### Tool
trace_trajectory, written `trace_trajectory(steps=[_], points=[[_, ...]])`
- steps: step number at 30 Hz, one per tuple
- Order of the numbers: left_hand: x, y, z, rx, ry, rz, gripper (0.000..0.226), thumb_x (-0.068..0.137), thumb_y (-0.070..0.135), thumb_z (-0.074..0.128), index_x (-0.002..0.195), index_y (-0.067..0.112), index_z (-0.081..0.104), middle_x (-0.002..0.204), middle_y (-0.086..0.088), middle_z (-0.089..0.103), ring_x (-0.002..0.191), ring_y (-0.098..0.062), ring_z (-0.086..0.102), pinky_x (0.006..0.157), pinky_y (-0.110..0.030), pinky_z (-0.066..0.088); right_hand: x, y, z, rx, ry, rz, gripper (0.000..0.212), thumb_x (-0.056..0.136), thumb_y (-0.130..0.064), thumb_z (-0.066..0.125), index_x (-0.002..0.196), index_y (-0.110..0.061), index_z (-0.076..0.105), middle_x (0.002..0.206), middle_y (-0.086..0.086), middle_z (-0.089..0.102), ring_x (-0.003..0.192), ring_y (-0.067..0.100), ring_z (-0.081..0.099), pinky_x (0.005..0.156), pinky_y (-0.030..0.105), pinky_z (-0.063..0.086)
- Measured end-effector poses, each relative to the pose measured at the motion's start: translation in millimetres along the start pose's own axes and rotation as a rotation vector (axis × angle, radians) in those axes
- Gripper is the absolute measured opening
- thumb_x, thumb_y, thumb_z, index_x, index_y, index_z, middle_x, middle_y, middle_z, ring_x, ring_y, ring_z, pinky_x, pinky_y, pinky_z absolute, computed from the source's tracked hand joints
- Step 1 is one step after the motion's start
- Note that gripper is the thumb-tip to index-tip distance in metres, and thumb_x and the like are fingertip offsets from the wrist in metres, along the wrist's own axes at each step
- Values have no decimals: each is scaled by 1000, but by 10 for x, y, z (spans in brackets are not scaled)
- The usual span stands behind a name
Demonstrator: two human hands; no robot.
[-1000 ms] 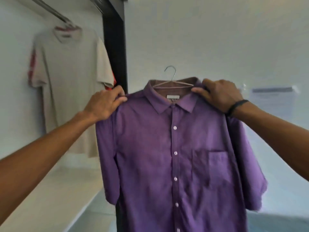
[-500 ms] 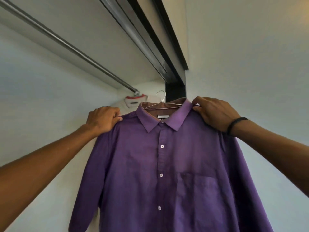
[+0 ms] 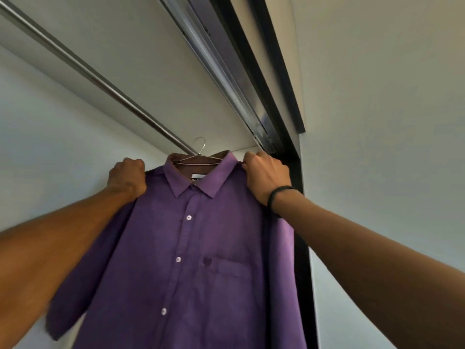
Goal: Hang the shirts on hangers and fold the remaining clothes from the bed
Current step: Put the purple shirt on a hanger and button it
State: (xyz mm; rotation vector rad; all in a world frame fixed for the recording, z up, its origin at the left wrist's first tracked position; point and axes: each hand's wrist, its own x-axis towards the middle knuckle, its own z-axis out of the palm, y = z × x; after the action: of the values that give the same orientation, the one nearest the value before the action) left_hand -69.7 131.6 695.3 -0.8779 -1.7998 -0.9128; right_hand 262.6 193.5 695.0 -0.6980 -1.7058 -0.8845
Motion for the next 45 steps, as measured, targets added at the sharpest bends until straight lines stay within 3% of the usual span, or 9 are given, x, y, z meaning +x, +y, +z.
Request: trace_trajectory(steps=[4, 12, 19, 25, 33, 40, 45], points=[[269, 39, 247, -28, 10, -9, 17, 90, 13, 64, 103, 2, 64, 105, -24, 62, 96, -44, 64, 81, -44, 57, 162, 123, 257, 19, 8, -11, 22, 108, -23, 45, 125, -14, 55, 121, 14, 60, 100, 40, 64, 72, 42, 42], [536, 195, 855, -47, -16, -1, 18, 94, 18, 62, 109, 7, 63, 108, -18, 62, 100, -37, 62, 80, -39, 54, 261, 245, 798, 21, 77, -63, 20, 108, -18, 44, 128, -19, 43, 101, 8, 61, 72, 30, 53, 63, 38, 40], [714, 277, 1354, -59, -31, 33, 13, 92, 17, 61, 103, 9, 59, 107, -15, 61, 100, -35, 62, 77, -38, 51, 426, 265, 1127, -42, 93, -56, 17, 105, -12, 41, 119, -19, 48, 89, 4, 51, 67, 29, 43, 61, 37, 33], [919, 331, 1627, -61, -41, 67, 17, 94, 18, 61, 108, 9, 58, 111, -14, 58, 102, -34, 60, 74, -35, 46, 637, 286, 1290, -76, 87, -49, 16, 105, -16, 44, 120, -19, 50, 95, 6, 56, 75, 31, 49, 67, 39, 38], [1112, 591, 1838, -72, -5, 87, 24, 96, 17, 59, 117, 6, 58, 119, -18, 58, 110, -37, 60, 86, -40, 51, 736, 398, 1359, -134, 106, -34, 16, 105, -15, 44, 118, -18, 53, 99, 8, 60, 76, 30, 48, 69, 38, 38], [1214, 399, 1963, -94, -9, 68, 26, 94, 18, 62, 118, 7, 59, 119, -17, 57, 110, -37, 60, 87, -40, 51, 977, 137, 1370, -167, 43, -44, 21, 99, -9, 48, 114, -19, 57, 106, 11, 65, 98, 37, 63, 75, 39, 44], [1230, 405, 2062, -73, 3, 92, 24, 94, 18, 60, 115, 6, 58, 115, -17, 56, 106, -36, 61, 84, -40, 52, 1017, 80, 1366, -193, -6, -37, 20, 98, -9, 50, 113, -20, 58, 103, 9, 62, 100, 36, 63, 76, 40, 46]])
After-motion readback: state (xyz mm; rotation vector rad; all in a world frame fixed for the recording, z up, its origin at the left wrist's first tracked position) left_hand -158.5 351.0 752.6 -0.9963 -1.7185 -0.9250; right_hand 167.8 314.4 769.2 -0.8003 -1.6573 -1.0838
